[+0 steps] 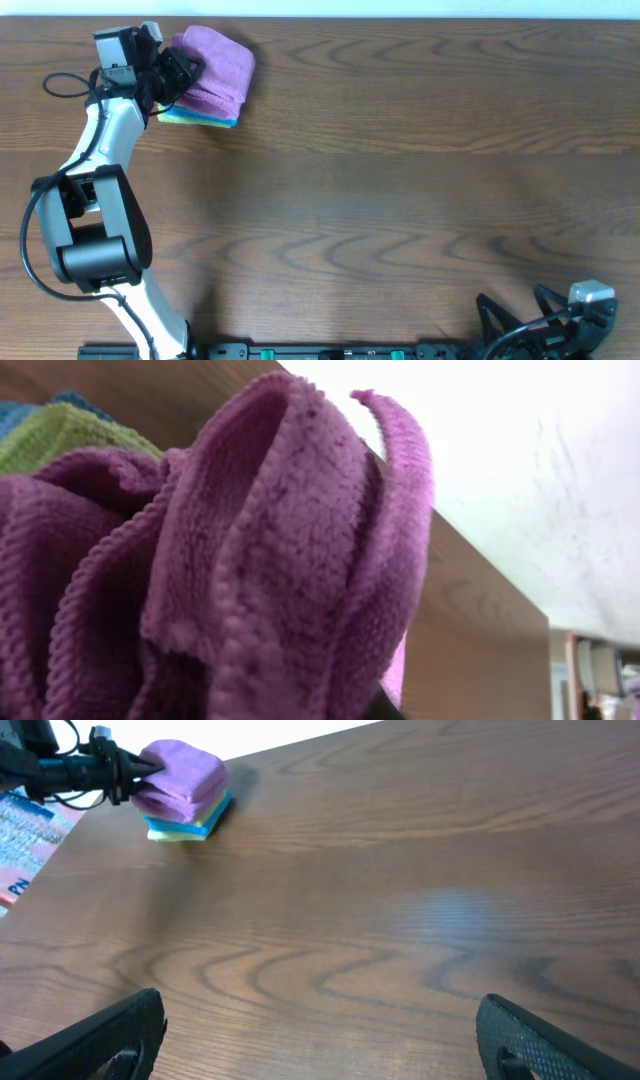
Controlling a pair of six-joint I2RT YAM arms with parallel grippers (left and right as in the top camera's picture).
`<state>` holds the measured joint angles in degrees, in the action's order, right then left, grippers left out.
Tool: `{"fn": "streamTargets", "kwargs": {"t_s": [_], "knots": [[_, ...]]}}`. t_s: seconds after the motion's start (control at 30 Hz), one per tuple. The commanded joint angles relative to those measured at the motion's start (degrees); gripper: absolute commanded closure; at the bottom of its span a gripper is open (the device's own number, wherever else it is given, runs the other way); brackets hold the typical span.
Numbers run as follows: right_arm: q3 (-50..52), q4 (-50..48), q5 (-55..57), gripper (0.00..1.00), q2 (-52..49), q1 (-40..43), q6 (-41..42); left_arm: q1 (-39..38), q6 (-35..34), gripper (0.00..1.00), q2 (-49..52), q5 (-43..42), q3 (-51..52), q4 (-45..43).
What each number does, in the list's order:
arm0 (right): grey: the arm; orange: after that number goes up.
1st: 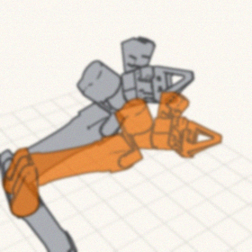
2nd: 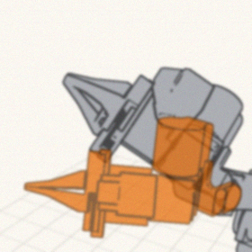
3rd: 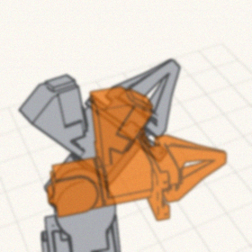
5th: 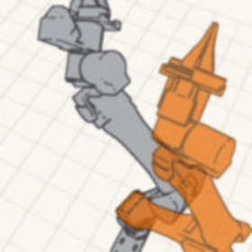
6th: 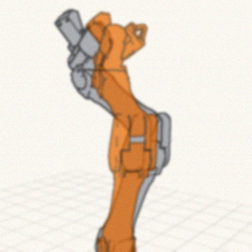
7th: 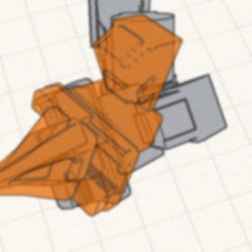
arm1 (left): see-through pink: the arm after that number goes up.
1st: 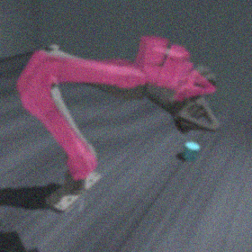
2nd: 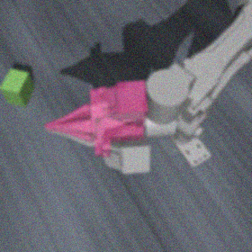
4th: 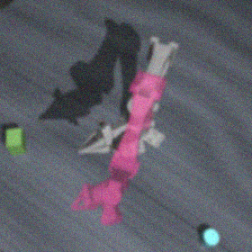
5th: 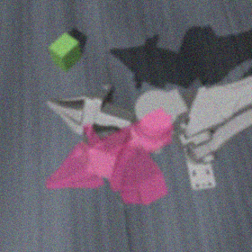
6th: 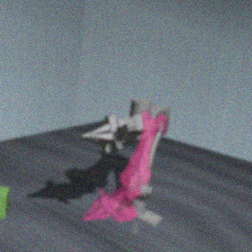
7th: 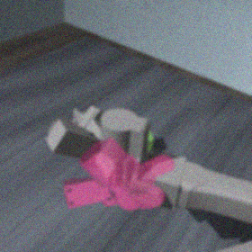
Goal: Fold the cloth
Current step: 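Carry the folded cloth with the left gripper onto the cloth stack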
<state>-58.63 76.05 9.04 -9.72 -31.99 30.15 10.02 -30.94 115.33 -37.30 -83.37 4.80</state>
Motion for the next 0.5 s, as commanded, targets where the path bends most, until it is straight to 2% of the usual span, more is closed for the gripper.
{"fn": "streamTargets", "kwargs": {"t_s": [0.0, 0.1, 0.13, 0.17, 0.3, 0.47], "knots": [[0.3, 0.1, 0.6, 0.01, 0.2, 0.3, 0.7, 0.6, 1.0, 0.83, 0.7, 2.5, -1.3, 0.6], [0.3, 0.1, 0.6, 0.01, 0.2, 0.3, 0.7, 1.5, 1.0, 0.79, 0.7, 2.8, -1.3, 1.4], [0.3, 0.1, 0.6, 0.01, 0.2, 0.3, 0.7, 1.7, 1.0, 0.74, 0.7, 2.8, -1.3, 1.4], [0.3, 0.1, 0.6, 0.01, 0.2, 0.3, 0.7, 2.1, 1.0, 0.64, 0.7, 2.8, -1.3, 1.4], [0.3, 0.1, 0.6, 0.01, 0.2, 0.3, 0.7, 3.1, 1.0, 0.39, 0.6, 2.7, -1.3, 1.4], [0.3, 0.1, 0.6, 0.01, 0.2, 0.3, 0.7, 4.0, 1.2, 0.33, 0.0, 2.7, -1.3, 1.4]]}}
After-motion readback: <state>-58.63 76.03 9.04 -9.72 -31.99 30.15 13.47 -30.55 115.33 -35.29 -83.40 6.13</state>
